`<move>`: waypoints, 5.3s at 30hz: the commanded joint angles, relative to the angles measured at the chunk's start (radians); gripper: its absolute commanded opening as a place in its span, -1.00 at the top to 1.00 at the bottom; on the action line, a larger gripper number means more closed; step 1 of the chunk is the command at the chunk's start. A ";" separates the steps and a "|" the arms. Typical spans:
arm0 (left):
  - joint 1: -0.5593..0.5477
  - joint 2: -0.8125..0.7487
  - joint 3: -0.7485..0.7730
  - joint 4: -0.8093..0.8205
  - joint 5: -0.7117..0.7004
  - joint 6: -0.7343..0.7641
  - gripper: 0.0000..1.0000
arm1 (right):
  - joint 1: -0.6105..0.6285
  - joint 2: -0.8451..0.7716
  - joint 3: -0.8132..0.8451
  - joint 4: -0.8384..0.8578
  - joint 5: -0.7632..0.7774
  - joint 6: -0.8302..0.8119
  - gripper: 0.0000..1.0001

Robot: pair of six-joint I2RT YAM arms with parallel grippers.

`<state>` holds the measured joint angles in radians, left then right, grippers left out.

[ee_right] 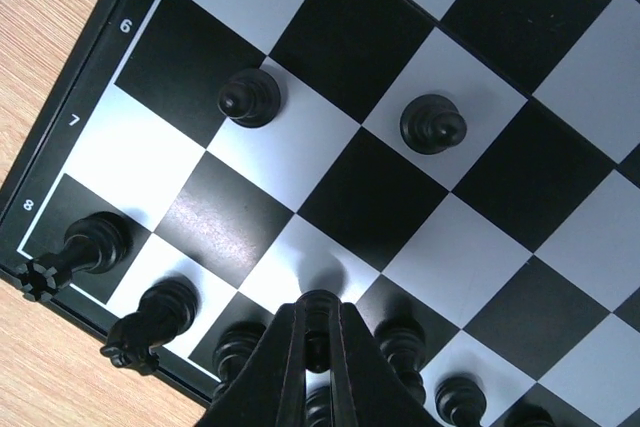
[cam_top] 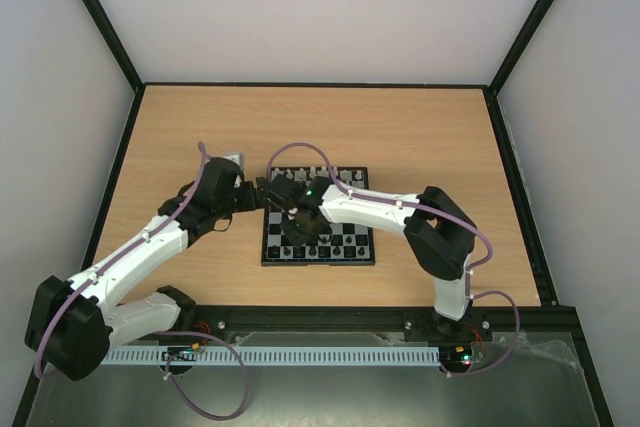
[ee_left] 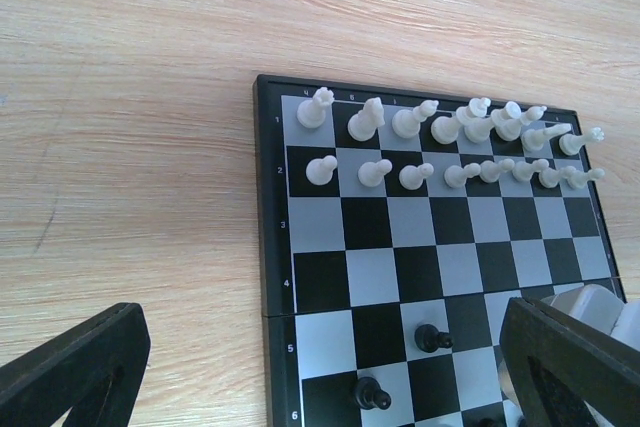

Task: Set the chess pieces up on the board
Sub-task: Place the chess piece on the chessboard, then pick up the chess piece from the chessboard, then place the chess piece on the chessboard.

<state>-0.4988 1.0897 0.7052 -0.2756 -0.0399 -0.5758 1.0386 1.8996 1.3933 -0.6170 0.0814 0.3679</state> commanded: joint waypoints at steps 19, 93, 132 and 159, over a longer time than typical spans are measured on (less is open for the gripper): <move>0.009 -0.034 -0.008 -0.025 -0.017 -0.003 -0.99 | 0.012 0.045 0.013 -0.010 -0.005 0.003 0.95; 0.068 -0.105 -0.050 -0.033 0.008 0.008 -0.99 | -0.098 0.167 0.161 -0.076 0.028 -0.032 0.61; 0.069 -0.151 -0.055 -0.054 -0.035 -0.015 -0.99 | 0.047 0.095 0.118 -0.071 0.000 -0.021 0.97; 0.075 -0.166 -0.058 -0.063 -0.045 -0.024 -0.99 | 0.050 0.152 0.099 -0.020 -0.027 -0.021 0.86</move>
<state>-0.4248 0.9382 0.6537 -0.3405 -0.0902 -0.5922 1.0786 2.0178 1.5021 -0.6235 0.0601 0.3439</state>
